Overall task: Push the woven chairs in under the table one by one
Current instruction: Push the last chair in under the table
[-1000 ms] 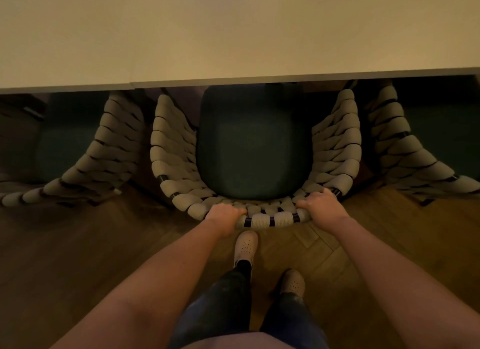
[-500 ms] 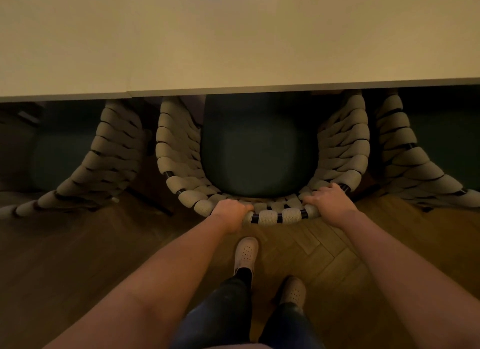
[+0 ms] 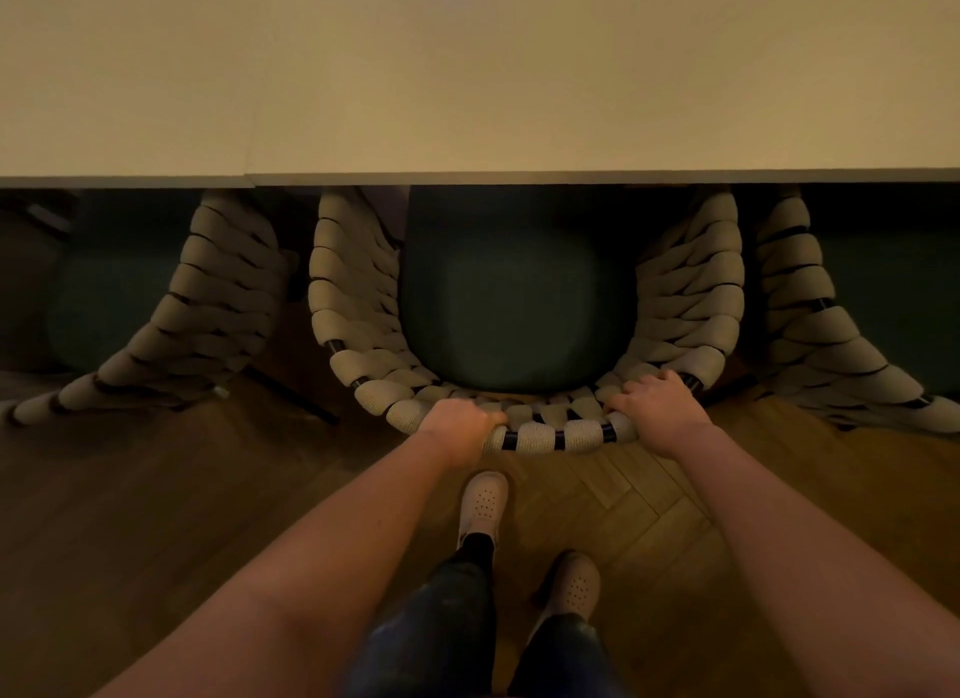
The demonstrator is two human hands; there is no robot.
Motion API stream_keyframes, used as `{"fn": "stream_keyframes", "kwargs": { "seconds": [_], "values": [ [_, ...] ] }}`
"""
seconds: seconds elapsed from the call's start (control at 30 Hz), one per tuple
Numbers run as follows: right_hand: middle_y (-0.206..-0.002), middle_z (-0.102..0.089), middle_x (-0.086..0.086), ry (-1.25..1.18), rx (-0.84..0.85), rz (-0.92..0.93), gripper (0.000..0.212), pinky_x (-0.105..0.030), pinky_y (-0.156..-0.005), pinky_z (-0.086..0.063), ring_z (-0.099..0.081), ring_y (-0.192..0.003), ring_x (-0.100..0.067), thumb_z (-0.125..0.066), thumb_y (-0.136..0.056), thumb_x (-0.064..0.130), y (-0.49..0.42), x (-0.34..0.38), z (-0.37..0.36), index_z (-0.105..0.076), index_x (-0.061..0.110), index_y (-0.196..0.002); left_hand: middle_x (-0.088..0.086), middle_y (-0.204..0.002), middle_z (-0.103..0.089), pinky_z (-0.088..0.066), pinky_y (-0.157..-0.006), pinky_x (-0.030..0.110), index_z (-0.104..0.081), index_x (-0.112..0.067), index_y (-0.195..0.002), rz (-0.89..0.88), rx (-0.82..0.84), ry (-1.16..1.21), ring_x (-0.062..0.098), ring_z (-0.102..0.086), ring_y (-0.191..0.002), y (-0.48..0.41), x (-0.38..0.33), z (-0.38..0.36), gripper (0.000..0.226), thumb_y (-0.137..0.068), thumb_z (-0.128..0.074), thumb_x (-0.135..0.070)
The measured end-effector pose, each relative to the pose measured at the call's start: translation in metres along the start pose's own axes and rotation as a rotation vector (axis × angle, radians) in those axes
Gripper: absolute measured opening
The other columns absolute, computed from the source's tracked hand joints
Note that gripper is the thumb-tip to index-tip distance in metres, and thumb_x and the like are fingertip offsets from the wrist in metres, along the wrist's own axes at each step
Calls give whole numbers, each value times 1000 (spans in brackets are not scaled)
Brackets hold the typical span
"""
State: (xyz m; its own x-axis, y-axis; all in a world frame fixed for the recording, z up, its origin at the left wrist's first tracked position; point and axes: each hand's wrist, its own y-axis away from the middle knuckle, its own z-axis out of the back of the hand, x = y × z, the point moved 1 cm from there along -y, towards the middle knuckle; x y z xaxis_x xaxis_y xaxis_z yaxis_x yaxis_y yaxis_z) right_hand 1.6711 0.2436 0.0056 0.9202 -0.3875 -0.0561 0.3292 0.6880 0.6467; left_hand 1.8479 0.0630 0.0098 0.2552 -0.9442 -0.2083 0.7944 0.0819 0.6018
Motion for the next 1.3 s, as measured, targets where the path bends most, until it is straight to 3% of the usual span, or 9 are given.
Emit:
{"fn": "stream_keyframes", "kwargs": {
  "seconds": [0.37,0.53,0.93,1.3],
  "values": [
    [-122,-57,3,28,-5,-21,38,-44,-107,-33,-49,-119,-20,-63,-88,27,1,1,-3,-54,32,-125,1,-112,-59,-45,-80,25,-36,-27,-144,-12,34,3,15,-57,-96,-1,-1,2,54,-95,-54,-16],
    [-126,-56,0,73,-2,-2,38,-46,-109,-30,-48,-123,-22,-63,-89,27,-3,7,11,-54,30,-126,2,-113,-57,-47,-85,28,-39,-27,-141,9,108,-24,16,-56,-97,-5,10,8,50,-94,-54,-16],
    [-128,-55,0,38,13,-14,42,-50,-113,-22,-46,-126,-23,-63,-89,28,-2,1,-2,-53,30,-129,1,-111,-58,-44,-78,27,-36,-29,-142,13,159,-36,16,-56,-96,-6,1,4,51,-94,-54,-20],
    [-120,-58,3,-9,-24,21,34,-44,-109,-29,-49,-119,-20,-63,-88,29,-2,-3,-9,-57,31,-122,0,-115,-58,-44,-87,30,-38,-28,-139,67,146,-19,17,-56,-102,-7,-3,2,54,-90,-60,-23]
  ]
}}
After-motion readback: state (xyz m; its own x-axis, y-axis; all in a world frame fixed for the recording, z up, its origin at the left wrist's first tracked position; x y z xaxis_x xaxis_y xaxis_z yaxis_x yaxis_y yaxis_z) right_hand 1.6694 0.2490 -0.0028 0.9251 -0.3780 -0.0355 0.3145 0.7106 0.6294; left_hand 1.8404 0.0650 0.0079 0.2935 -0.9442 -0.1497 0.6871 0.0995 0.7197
